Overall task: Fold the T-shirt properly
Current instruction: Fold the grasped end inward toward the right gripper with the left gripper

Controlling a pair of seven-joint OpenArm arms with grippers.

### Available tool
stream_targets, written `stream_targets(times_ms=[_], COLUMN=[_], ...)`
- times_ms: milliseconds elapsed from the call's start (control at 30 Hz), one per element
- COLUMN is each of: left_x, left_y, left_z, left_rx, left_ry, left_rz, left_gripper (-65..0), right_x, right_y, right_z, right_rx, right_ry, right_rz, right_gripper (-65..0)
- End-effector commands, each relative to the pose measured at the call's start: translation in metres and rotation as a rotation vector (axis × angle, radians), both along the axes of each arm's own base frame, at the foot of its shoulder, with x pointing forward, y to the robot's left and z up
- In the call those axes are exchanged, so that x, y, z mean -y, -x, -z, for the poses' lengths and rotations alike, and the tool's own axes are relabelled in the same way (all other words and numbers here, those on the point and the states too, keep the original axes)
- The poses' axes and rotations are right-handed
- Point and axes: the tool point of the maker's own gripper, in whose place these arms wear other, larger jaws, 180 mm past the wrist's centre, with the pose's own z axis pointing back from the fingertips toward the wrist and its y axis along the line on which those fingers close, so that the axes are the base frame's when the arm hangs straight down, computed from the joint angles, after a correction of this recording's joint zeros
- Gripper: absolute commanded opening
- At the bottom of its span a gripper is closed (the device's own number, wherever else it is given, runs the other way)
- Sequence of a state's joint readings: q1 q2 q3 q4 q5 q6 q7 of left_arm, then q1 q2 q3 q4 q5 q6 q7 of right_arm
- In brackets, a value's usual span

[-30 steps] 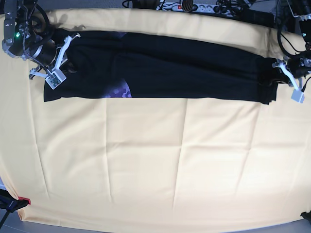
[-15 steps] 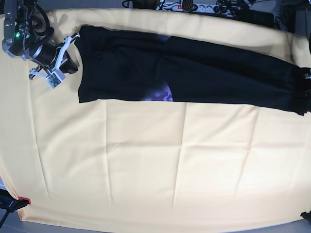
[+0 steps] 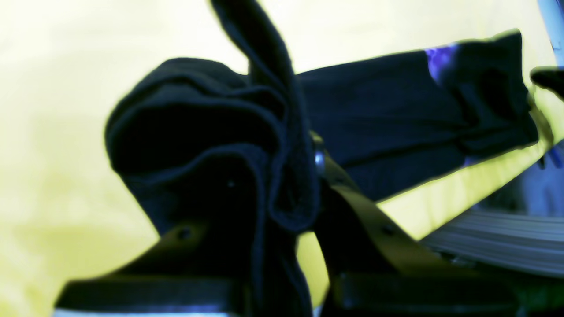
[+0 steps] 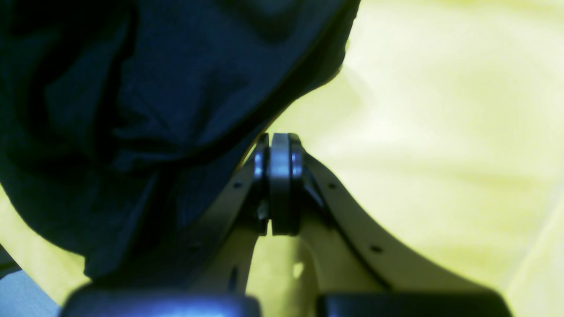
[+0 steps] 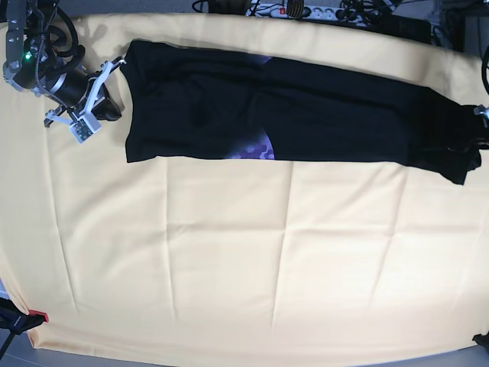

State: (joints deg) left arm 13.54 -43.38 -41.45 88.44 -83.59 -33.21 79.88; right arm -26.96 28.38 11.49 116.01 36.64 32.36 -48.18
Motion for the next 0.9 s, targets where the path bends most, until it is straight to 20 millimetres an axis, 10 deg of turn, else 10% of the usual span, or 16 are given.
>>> stream_targets(times_ms=[0,267,767,867], left_x=[0.008,0.103,0.165,0.165], left_y=[0.001,0.027,0.04,0.036], left_z=[-0.012,-0.04,-0.029,-0.032], left_rx=[0.033,0.222,0.277,0.265], left_ry=[-0.017,-0.05,0.146,0.167], left_rz=[0.043,0.284,0.348,0.318], left_gripper=[-65.0,-65.0,-64.6,-34.6], right_x=[0.0,0.0,0.001,0.0], right_y=[-0.005,-0.005,-0.003,-0.002], right_z=[-0.01,-0.01,-0.007,-0.007], right_rx=[0.036,0.036,0.024,0.023], right_ry=[-0.01,-0.01,-0.003,-0.002], right_rz=[-0.006,-0.006,-0.007,-0.019], right_gripper=[-65.0,-65.0,-65.0,-65.0])
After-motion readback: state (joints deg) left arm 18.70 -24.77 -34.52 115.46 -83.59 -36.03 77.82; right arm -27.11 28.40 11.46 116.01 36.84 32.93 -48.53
